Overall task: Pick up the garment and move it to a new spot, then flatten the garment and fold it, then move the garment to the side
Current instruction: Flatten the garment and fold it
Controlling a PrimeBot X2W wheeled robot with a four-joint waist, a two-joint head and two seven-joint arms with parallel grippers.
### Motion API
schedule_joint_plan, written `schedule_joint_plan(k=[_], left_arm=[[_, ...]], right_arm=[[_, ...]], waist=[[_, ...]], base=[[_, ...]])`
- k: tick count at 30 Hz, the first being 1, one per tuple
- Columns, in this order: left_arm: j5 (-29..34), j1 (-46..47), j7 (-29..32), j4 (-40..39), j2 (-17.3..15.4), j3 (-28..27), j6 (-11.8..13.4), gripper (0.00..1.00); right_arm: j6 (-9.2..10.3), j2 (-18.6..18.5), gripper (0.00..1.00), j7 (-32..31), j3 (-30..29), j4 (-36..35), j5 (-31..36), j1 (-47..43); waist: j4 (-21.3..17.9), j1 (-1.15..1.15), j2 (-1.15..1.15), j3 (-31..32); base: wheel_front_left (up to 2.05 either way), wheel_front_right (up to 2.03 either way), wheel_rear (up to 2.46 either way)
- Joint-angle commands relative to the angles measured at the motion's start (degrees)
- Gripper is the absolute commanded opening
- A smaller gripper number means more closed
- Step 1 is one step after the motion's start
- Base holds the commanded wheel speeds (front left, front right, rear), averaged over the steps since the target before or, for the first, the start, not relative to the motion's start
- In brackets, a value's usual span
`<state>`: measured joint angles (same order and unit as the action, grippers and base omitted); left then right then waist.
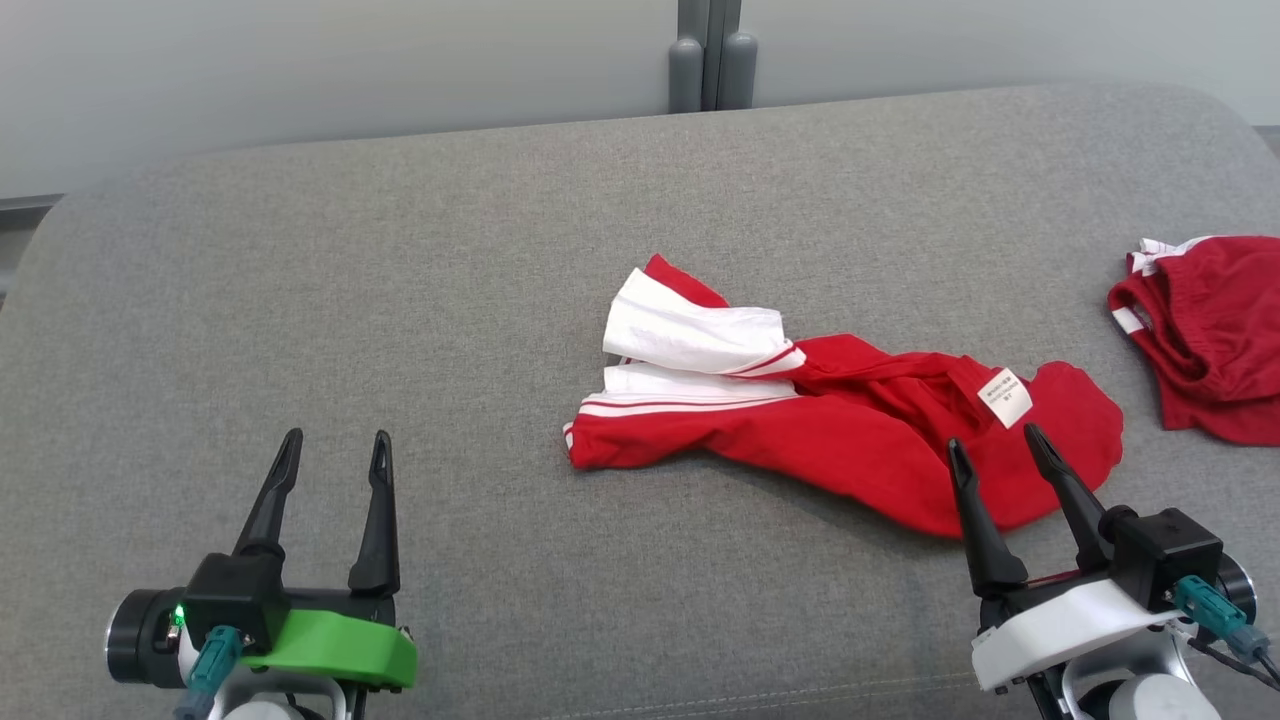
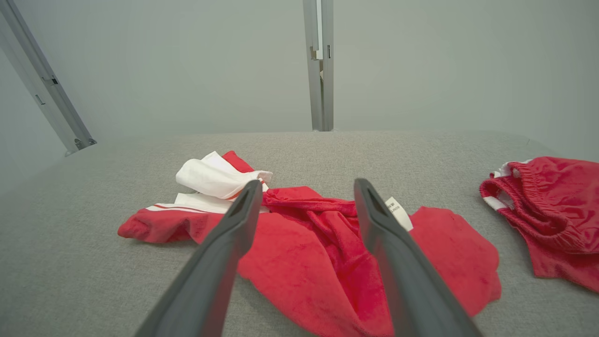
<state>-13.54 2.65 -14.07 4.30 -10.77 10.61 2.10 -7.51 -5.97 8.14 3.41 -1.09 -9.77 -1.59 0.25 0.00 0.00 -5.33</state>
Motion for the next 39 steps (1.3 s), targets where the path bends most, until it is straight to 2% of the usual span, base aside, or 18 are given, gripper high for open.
schedule_joint_plan(k=[1,16,19,22,23,29,33,39], left_arm=[[-0.25,-0.96,0.32,0.15,-0.53,0.03,0.29,1.00],[-0.54,-1.83,2.22,-0.63,-0.84,1.42,0.70,1.00],[-2.01,-1.14,4.81,-0.14,0.01,2.91,-1.06,1.00],[-3.66,1.07,10.11,1.02,0.73,5.27,-3.28,1.00],[-3.66,1.07,10.11,1.02,0.73,5.27,-3.28,1.00],[-7.72,7.65,20.05,3.94,2.09,10.04,-7.74,1.00],[-10.73,13.31,24.96,6.93,1.52,11.71,-8.89,1.00],[-13.00,22.26,28.33,13.95,0.09,12.63,-9.44,1.00]], right_arm=[[0.04,0.36,1.00,-0.33,-0.38,-0.63,0.26,-1.10],[0.04,1.34,1.00,-0.84,-1.24,-2.18,0.09,-1.70],[0.04,1.45,1.00,-0.92,-1.12,-2.39,0.04,-1.06],[0.04,1.56,1.00,-0.80,-0.82,-2.50,-0.08,-0.39],[0.04,1.56,1.00,-0.80,-0.82,-2.50,-0.08,-0.39],[0.04,1.77,1.00,-0.35,-0.32,-2.13,-0.40,1.20],[0.04,2.06,1.00,0.53,-0.10,-1.62,-0.65,2.33],[0.04,2.45,1.00,2.18,0.39,-0.19,-1.16,4.20]], waist=[[0.00,0.00,0.00,0.95],[0.63,0.00,0.00,1.39],[0.53,0.00,0.00,0.74],[0.03,0.00,0.00,-0.17],[0.03,0.00,0.00,-0.17],[-2.93,0.00,0.00,-3.03],[-5.58,0.00,0.00,-5.63],[-9.44,0.00,0.00,-9.58]], base=[[0.00,0.00,0.00],[0.00,0.00,0.00],[0.00,0.00,0.00],[0.00,0.00,0.00],[0.00,0.00,0.00],[0.00,0.00,0.00],[0.00,0.00,0.00],[0.00,0.00,0.00]])
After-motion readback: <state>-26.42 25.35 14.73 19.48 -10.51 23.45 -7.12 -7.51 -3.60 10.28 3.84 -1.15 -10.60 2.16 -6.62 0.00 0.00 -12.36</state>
